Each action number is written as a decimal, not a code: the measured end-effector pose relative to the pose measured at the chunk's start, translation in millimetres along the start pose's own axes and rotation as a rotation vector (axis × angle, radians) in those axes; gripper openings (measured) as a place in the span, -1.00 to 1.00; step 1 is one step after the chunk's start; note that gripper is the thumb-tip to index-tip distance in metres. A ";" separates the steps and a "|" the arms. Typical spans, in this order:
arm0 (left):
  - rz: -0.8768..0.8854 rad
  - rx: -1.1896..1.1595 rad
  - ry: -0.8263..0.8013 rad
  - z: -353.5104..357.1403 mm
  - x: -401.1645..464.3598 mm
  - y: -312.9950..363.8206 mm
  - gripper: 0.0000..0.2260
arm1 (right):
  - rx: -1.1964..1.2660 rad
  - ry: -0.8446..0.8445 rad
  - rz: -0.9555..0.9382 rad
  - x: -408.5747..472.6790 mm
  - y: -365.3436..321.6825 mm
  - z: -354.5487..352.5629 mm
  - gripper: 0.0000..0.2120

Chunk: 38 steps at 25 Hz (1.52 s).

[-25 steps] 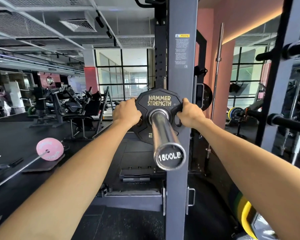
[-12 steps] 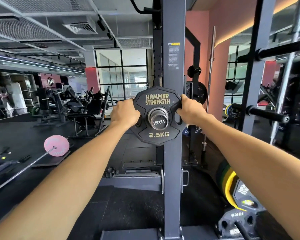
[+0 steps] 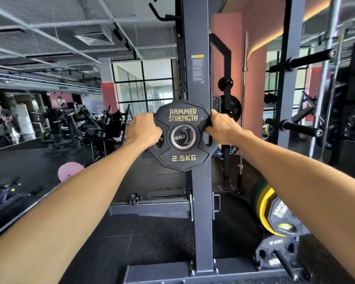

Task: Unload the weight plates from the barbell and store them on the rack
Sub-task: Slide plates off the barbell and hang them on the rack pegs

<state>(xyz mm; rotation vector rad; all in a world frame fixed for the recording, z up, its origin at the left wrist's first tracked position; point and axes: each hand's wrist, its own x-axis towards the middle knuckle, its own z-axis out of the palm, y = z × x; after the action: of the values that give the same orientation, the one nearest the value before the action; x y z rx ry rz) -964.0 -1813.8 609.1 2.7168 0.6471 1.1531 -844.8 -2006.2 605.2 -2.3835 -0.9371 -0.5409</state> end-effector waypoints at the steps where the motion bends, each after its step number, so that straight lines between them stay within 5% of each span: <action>1: 0.010 0.014 0.019 -2.8 1.7 8.9 -0.79 | 0.021 -0.004 -0.005 0.7 6.9 -6.0 -0.86; 9: -0.028 0.025 0.106 18.4 13.0 133.0 -0.75 | 0.008 -0.002 -0.109 13.4 112.3 -83.3 -0.86; 14: -0.035 0.027 0.076 61.5 17.0 217.2 -0.79 | -0.018 -0.027 -0.093 15.7 201.1 -113.5 -0.76; 24: 0.061 -0.033 0.050 173.4 82.0 357.8 -0.71 | -0.049 0.038 -0.025 66.8 381.8 -144.2 -0.85; 38: 0.126 -0.108 0.045 302.0 164.3 543.1 -0.89 | -0.110 0.047 0.007 137.4 595.0 -207.9 -0.86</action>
<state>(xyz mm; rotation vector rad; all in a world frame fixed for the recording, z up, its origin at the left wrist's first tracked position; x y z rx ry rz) -464.5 -2216.2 652.0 2.6805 0.4117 1.2417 -363.6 -2433.1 652.5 -2.4587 -0.8994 -0.6590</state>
